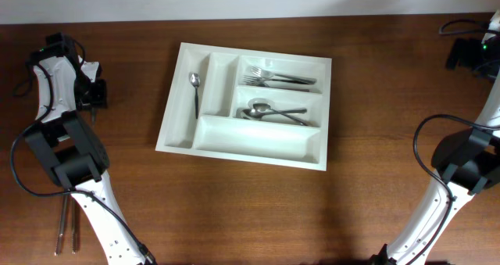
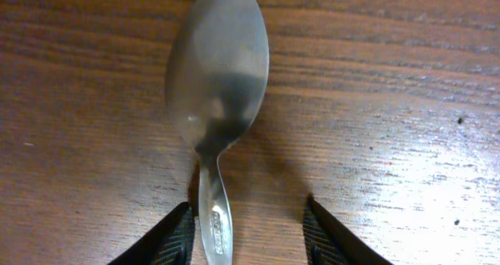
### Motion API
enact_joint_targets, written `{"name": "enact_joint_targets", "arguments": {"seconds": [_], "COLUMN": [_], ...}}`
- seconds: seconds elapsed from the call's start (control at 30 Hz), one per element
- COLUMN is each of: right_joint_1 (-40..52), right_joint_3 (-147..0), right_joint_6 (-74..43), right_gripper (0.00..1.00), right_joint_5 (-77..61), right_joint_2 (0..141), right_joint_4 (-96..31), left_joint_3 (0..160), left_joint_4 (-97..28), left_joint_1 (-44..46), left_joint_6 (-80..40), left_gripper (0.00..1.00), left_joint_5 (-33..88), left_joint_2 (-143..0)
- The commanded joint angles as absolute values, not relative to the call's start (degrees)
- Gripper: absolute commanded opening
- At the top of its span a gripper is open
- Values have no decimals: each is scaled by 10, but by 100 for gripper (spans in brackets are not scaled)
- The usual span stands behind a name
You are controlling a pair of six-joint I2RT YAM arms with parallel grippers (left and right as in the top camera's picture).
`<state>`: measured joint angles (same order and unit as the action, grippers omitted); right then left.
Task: Pack container
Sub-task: 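Lower the left gripper and close it on the second spoon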
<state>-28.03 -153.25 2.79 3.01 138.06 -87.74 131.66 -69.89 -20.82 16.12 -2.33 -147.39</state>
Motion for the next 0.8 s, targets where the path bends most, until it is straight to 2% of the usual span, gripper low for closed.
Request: {"name": "enact_joint_targets", "arguments": {"seconds": [0.0, 0.07, 0.2, 0.37, 0.63, 0.77], "right_joint_1": [-278, -278, -278, -278, -278, -278], "right_joint_3": [-1530, -1530, -1530, -1530, -1530, -1530], "right_joint_6": [23, 23, 23, 23, 23, 23], "right_gripper": [99, 98, 98, 99, 99, 99], "right_joint_5": [33, 33, 33, 33, 33, 33], "right_joint_2": [1384, 1384, 1384, 1384, 1384, 1384], "right_joint_4": [-875, -875, -875, -875, -875, -875], "left_joint_3": [1312, 1312, 1312, 1312, 1312, 1312], "left_joint_4": [-689, -687, -685, -685, -686, -690], "left_joint_1": [-212, -212, -212, -212, -212, -211], "left_joint_6": [166, 166, 166, 166, 163, 163], "left_gripper": [41, 39, 28, 21, 2, 2], "left_joint_5": [-22, -21, -22, -22, -22, -22], "left_joint_2": [-1491, -1491, -1491, -1491, -1491, -1490]}}
